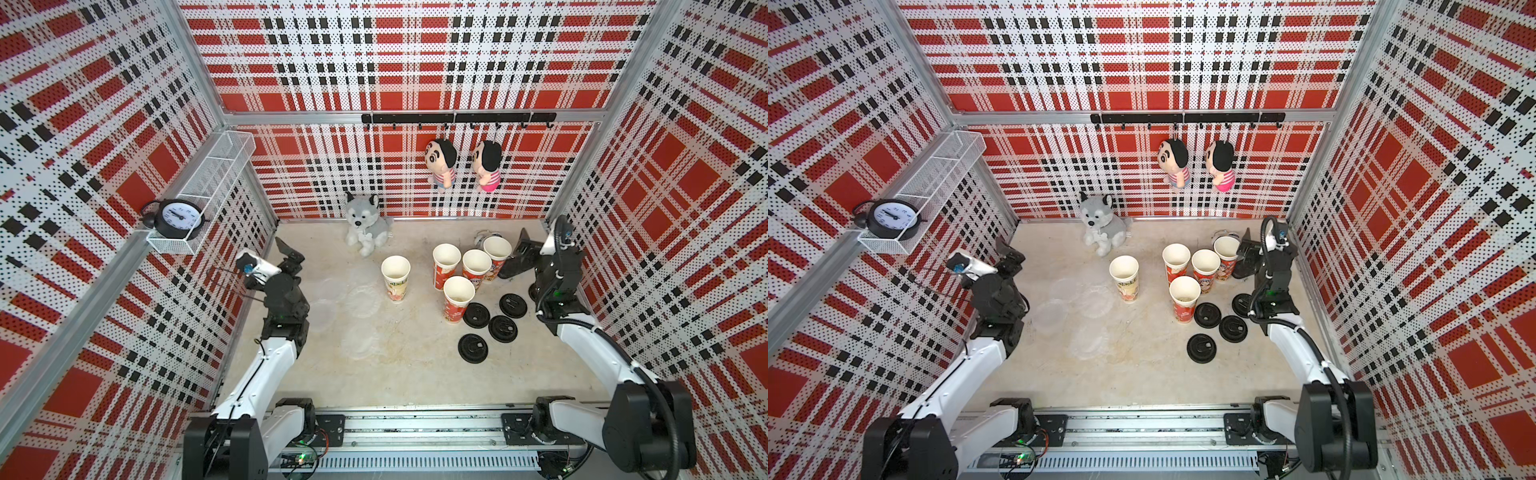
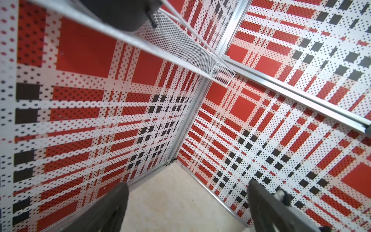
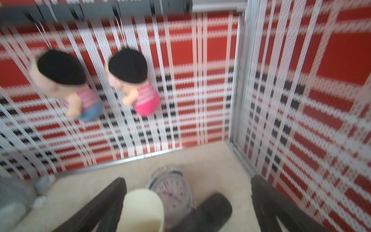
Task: Put the leak-proof paper on the milk tea cups
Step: Pick up the leak-proof paper from the center of the board.
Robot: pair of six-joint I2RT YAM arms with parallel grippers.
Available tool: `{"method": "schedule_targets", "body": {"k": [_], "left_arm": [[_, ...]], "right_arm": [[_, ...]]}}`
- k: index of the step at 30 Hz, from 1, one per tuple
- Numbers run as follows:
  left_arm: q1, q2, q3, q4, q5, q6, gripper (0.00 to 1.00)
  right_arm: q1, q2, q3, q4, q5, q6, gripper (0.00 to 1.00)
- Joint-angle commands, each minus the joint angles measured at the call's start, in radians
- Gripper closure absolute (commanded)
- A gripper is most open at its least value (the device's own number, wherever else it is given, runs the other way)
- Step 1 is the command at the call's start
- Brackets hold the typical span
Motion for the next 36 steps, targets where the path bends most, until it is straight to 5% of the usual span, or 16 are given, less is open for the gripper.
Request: {"method": "schedule_targets", "body": {"k": [1,8,15,28,36], "left_arm": [[0.003,0.020,0.170,-0.561,0.066,-0.136,0.09],[-0.044,0.103,0.402,-1.046,0.449,-0.085,0.14],[-0.148,0.371,0.521,-1.128,0.554,-0.027,0.27],[-0.132,0.924,0.874,-1.134,0.526,0.015,0.45],[-0.126,1.150,1.091,-1.206,0.508,0.064,0.52]], "right_arm": [[0.053,-0.077,0.085,-0.750,0.096,0.140,0.00],[0.133,-0.121,0.336,-1.204,0.071,0.225,0.00],[0.138,-0.121,0.376,-1.324,0.019,0.215,0.06],[0.138,-0.100,0.317,-1.352,-0.047,0.223,0.13],[0.137,-0.092,0.294,-1.366,-0.040,0.233,0.13]]}}
